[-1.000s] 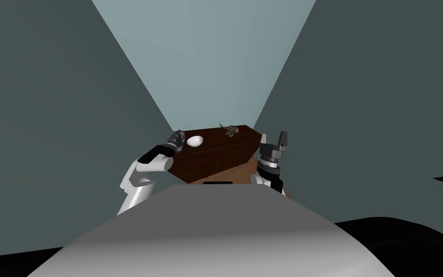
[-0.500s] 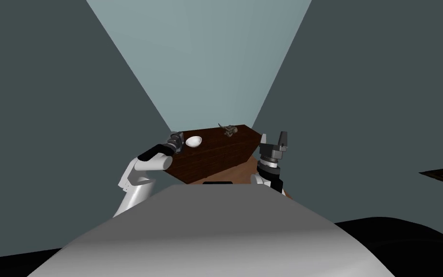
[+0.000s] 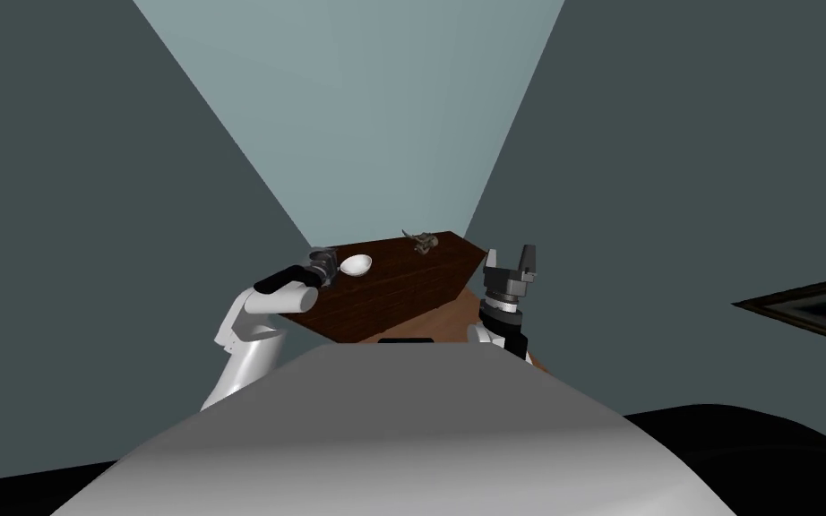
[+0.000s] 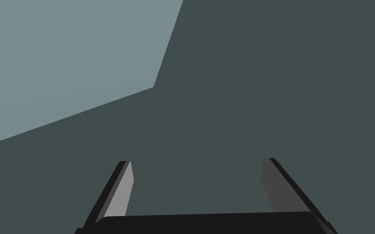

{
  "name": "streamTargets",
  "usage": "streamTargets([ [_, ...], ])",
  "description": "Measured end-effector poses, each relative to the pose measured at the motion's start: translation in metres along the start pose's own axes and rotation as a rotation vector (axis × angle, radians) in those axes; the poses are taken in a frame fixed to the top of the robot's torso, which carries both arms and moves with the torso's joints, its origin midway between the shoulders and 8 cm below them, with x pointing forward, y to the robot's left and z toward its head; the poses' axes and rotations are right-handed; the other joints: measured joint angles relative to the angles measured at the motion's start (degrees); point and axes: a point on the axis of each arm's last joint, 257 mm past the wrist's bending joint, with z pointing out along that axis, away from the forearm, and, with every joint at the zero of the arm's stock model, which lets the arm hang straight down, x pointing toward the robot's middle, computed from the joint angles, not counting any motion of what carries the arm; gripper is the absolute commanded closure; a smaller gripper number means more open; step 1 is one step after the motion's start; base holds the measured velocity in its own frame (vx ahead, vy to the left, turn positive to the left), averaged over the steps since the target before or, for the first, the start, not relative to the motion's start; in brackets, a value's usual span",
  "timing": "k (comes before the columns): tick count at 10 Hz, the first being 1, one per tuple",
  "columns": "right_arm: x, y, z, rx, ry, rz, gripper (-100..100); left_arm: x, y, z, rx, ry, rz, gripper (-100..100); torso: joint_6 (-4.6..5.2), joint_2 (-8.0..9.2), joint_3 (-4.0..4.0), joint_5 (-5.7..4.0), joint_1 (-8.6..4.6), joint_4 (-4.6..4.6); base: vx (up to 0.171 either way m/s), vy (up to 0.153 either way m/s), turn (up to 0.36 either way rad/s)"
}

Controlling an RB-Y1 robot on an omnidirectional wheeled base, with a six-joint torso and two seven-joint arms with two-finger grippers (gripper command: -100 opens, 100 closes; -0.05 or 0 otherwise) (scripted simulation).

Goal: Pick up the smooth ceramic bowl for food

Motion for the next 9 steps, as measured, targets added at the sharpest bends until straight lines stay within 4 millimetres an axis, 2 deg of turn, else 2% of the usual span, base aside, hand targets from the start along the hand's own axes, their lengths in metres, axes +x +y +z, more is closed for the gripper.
streamTargets([
  [9, 0.0, 0.0, 0.0, 0.0, 0.0, 0.0, 0, -0.019, 0.035, 0.0, -0.203, -0.036, -0.025, -100, -0.01, -0.04, -0.02, 0.0, 0.01, -0.01, 0.007, 0.0, -0.069],
])
